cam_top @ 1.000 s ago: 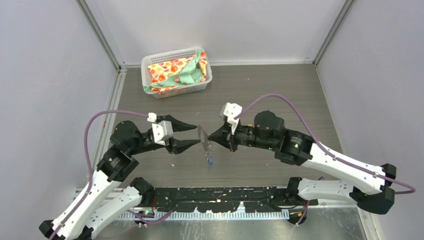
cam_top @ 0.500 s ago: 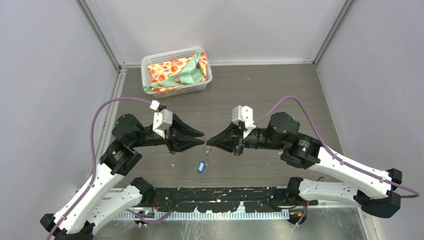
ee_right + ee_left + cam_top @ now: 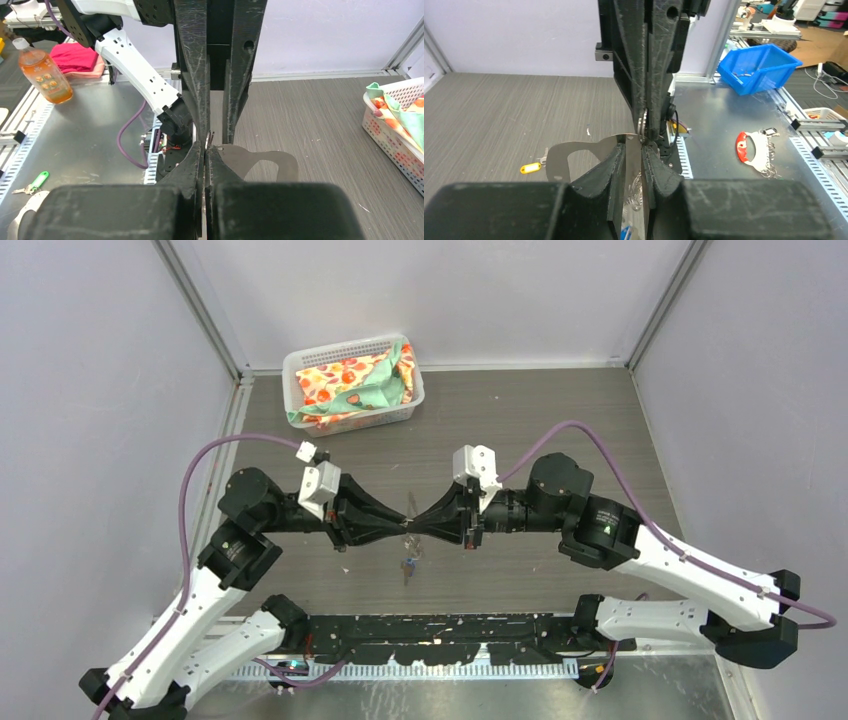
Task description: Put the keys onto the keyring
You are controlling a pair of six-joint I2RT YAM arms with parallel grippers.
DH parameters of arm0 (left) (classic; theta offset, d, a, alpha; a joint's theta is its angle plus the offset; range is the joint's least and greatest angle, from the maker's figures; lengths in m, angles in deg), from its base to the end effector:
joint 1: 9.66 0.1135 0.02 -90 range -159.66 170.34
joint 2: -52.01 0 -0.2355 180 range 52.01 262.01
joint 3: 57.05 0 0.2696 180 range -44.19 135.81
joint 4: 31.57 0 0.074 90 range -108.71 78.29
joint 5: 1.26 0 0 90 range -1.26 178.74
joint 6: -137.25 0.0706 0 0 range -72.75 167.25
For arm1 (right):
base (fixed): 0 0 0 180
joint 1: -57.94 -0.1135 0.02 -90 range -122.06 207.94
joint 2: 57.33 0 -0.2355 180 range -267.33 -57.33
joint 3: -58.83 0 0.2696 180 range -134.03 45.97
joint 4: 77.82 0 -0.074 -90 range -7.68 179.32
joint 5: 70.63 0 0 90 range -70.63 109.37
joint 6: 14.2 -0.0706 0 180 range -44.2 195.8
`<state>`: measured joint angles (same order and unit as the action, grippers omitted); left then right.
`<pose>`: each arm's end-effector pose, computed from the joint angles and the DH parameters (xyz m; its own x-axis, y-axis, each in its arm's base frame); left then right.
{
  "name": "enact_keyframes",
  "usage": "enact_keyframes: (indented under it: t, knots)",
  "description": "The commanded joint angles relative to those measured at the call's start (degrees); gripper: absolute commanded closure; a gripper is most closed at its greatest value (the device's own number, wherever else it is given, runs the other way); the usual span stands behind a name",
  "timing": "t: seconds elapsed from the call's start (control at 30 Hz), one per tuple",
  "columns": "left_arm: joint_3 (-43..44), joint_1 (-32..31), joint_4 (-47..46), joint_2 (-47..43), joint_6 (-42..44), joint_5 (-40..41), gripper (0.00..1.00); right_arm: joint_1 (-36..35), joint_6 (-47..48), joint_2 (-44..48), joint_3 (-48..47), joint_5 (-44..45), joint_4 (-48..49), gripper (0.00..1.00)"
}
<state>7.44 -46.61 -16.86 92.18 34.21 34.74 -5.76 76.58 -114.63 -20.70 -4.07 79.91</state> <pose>0.1252 -0.1656 0.3957 -0.0936 -0.0956 -0.9910 0.9953 -0.0321 -0.0909 0.0994 0.2645 0.4136 0.0133 -0.0013 -0.9999 -0.9987 0.0499 -0.0133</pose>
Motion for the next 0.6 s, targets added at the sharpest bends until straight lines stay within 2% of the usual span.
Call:
enact_keyframes:
  t: [0.0,0.17,0.33,0.57]
  knots:
    - [2.8,-0.1,-1.3,-0.8,1.9,-6.6,0.80,0.0,2.4,-0.4,-3.5,2.5,-1.3,0.99]
    - [3.3,-0.1,1.0,-0.8,5.5,-9.1,0.77,0.0,3.5,-0.6,-4.4,0.9,-3.1,0.99]
    - [3.8,-0.1,1.1,-0.5,7.6,-5.6,0.76,0.0,4.2,-2.8,-7.2,-2.6,-6.9,0.99]
    - [4.8,-0.1,6.3,-0.4,12.1,1.3,0.78,0.1,5.3,-3.7,-8.7,-4.4,-9.2,0.99]
